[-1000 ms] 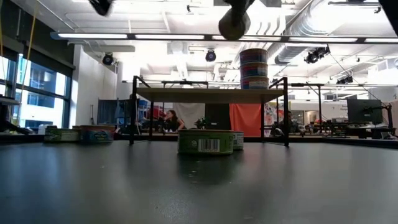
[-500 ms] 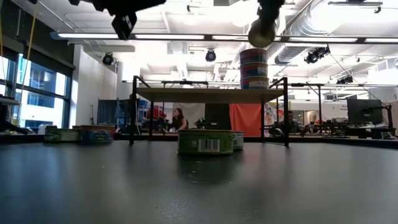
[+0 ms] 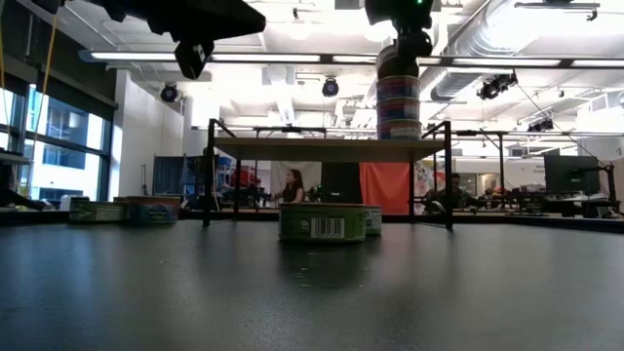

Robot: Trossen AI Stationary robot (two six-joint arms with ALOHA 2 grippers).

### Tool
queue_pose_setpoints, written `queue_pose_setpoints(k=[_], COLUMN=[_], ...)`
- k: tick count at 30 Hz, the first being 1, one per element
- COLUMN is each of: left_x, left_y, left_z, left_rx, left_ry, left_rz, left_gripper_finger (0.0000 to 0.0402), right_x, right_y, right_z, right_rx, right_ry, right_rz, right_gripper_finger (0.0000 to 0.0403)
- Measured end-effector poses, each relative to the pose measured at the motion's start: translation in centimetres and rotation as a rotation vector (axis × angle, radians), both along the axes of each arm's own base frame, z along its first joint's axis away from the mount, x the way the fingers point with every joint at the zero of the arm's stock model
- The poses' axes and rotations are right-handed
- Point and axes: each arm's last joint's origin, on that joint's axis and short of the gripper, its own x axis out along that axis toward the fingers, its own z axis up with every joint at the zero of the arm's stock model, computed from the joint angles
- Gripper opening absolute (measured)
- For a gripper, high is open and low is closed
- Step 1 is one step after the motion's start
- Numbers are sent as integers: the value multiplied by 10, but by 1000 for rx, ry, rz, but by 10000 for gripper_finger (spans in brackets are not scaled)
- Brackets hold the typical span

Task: Stack canned seafood by type on shelf
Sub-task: Stack the blue tuna can on top of the blue tuna can

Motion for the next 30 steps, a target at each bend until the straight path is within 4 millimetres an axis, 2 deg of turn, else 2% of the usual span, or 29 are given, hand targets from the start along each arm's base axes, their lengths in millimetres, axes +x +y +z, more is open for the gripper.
queue_pose_setpoints(k=[12,14,17,20,23,30], left_x=[0,-1,0,-1,-1,-1], left_y=[0,0,0,0,0,0], left_z=[-1,-1,-1,-1,-1,-3], left_rx=[21,22,21,21,23,27], left_ry=[11,12,12,13,17,29], left_rz=[-7,-7,-7,-10,-10,-10], left_gripper_finger=[0,0,0,0,0,0], right_x=[0,0,1,0,-1,-2], right_y=[0,0,1,2,2,5], right_z=[0,0,-1,-3,-4,0], right_rx=[0,1,21,83,109,132], right_ry=[-7,-7,-15,-44,-59,-79], right_rz=[-4,-3,5,12,2,5], right_gripper_finger=[170,192,266,315,331,335])
